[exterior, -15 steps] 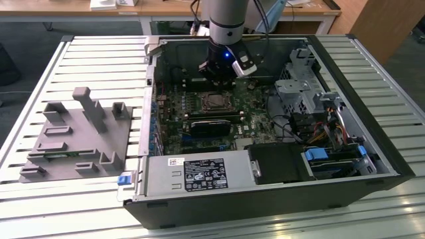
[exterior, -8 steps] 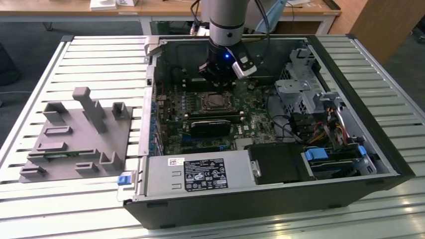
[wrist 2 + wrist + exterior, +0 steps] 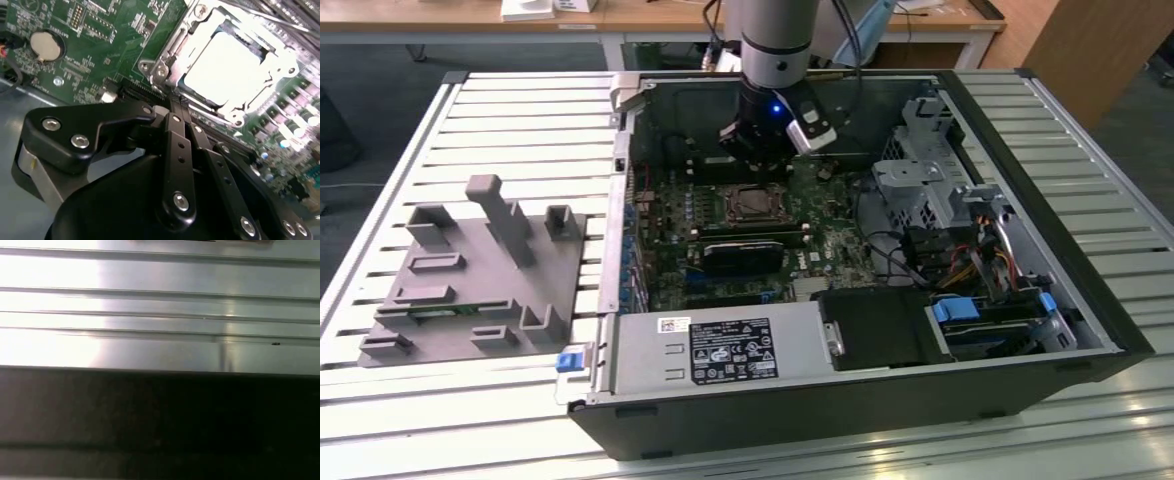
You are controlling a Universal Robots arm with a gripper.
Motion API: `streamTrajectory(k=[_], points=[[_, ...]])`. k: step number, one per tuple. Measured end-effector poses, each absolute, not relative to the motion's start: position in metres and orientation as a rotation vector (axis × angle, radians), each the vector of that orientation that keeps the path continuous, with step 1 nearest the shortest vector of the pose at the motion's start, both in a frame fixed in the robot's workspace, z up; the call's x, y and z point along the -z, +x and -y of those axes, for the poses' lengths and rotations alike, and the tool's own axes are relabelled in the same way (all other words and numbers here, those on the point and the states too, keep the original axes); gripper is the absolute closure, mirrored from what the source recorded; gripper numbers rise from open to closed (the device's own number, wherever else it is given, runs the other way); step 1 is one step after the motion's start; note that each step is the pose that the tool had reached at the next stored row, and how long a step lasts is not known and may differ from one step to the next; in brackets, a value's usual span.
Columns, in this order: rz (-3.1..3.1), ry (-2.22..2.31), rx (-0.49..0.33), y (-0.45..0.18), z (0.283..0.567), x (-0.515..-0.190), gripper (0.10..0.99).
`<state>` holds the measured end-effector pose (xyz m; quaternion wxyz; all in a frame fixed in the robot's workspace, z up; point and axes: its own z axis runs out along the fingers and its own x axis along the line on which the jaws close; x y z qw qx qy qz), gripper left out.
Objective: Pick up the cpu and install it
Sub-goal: 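Install the first cpu locking lever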
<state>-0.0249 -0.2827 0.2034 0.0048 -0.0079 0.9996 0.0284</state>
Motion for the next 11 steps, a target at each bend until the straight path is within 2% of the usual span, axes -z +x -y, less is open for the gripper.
streamTrajectory(k=[11], points=[[-3.131, -0.025, -0.089, -0.0249, 0.2847, -0.2077, 0.980]])
